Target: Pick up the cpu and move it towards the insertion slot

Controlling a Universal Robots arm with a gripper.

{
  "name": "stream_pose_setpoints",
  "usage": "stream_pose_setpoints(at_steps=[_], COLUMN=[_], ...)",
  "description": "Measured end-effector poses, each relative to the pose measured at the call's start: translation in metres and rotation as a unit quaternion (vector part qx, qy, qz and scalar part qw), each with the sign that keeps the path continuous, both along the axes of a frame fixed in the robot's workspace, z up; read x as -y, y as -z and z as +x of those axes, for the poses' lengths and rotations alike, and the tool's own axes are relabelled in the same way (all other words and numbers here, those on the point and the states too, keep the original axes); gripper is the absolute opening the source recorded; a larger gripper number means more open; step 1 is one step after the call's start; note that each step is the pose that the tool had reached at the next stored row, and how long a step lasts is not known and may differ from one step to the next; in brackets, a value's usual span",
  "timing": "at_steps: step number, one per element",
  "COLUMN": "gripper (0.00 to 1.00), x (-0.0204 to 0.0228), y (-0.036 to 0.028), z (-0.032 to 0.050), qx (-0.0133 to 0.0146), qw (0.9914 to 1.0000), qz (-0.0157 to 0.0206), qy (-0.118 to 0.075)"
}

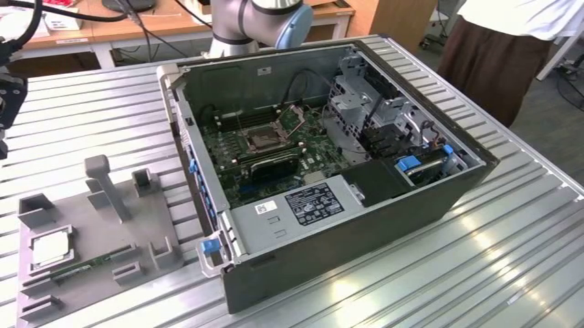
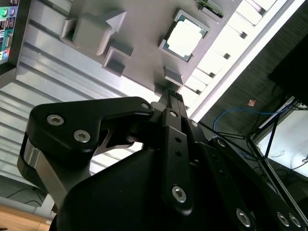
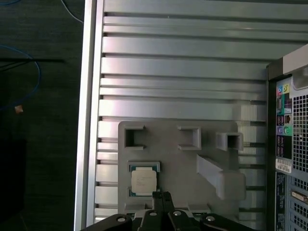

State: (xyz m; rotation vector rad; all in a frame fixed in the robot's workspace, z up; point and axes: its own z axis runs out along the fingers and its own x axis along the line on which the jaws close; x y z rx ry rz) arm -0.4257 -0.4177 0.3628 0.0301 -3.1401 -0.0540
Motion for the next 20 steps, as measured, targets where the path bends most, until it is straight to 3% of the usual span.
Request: stream_pose_setpoints(at_steps=[8, 15, 20], gripper=[0.11, 0.11, 0.11], x=[0.0001, 0.0001, 0.0009], y=[0.0034, 0.0038, 0.0077], z=[-0.0115, -0.0118, -0.0119], qx=[0.0, -0.0001, -0.0001], qw=[1.0, 1.0, 1.0], qz=[-0.0015, -0.0018, -0.0018], qy=[0.0, 0.0, 0.0])
